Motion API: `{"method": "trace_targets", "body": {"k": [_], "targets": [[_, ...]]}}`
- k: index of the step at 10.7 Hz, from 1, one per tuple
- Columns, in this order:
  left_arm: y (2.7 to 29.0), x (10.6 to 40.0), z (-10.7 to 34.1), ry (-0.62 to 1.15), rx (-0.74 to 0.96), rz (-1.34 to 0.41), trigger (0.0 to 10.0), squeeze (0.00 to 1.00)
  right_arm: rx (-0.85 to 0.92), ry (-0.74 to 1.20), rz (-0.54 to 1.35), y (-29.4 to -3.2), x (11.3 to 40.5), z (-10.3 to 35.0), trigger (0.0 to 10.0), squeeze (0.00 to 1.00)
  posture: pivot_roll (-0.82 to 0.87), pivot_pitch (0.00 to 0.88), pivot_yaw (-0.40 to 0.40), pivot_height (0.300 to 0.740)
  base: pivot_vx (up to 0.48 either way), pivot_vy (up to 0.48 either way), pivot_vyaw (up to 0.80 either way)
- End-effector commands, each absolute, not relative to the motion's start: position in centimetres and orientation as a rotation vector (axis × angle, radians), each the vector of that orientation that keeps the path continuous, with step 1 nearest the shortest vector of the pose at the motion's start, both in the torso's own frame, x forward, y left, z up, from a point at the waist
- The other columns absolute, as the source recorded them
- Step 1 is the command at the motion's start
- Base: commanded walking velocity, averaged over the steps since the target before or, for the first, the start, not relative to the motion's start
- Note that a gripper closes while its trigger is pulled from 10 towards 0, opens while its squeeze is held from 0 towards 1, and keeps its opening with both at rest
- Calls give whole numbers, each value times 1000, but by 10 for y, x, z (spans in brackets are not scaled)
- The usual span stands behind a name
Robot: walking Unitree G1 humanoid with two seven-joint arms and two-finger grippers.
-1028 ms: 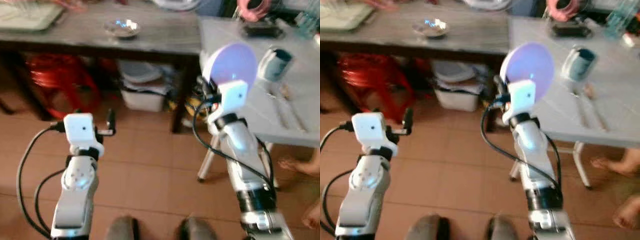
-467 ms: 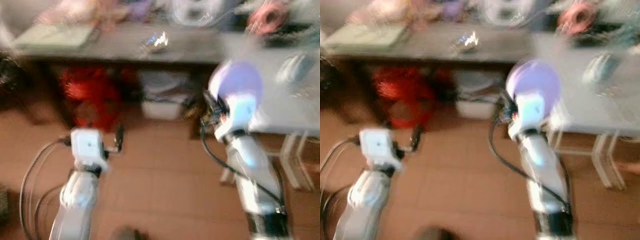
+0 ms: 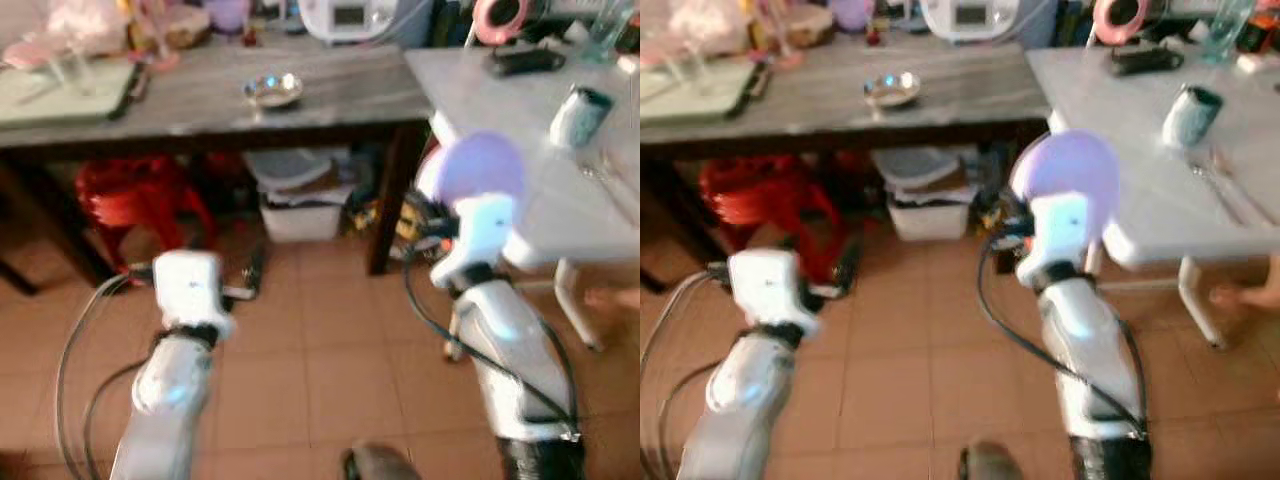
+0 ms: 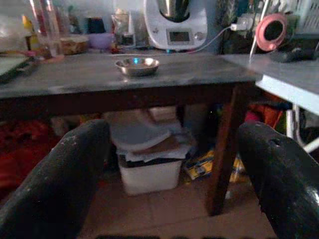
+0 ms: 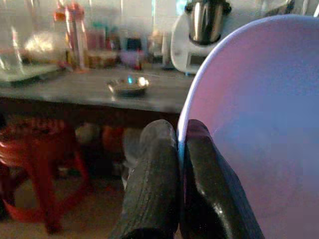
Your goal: Setting the table
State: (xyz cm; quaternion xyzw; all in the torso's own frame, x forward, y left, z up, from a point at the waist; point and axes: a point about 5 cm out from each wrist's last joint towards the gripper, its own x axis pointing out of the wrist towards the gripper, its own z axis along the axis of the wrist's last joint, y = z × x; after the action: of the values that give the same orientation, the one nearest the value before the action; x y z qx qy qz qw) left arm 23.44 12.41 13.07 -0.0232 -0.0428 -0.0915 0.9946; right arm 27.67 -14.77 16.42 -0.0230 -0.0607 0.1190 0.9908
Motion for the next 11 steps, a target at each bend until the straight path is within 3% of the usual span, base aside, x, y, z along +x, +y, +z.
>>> {"method": "trace_targets", "body": {"k": [1,2,3,6,9,11], "targets": [[133,237,133,-85,-21,-166,10000,0,-24,-155,294,-132,278,174,0,0,20,79,33,740,480,0,0],[134,239,133,-83,-22,-155,10000,0,-2,-154,294,-131,279,175,3843,0,19,76,34,740,480,0,0],[135,239,130,-70,-24,-146,10000,0,7,-145,293,-128,279,173,10000,0,19,56,46,740,480,0,0],[129,246,135,-96,-6,-176,10000,0,14,-165,298,-123,281,176,10000,0,21,43,50,740,480,0,0],[129,247,138,-107,-7,-184,10000,0,7,-177,285,-124,285,179,10000,0,24,54,55,740,480,0,785],[129,250,140,-114,-7,-180,10000,0,4,-193,286,-123,288,182,10000,0,26,66,56,740,480,0,0]]}}
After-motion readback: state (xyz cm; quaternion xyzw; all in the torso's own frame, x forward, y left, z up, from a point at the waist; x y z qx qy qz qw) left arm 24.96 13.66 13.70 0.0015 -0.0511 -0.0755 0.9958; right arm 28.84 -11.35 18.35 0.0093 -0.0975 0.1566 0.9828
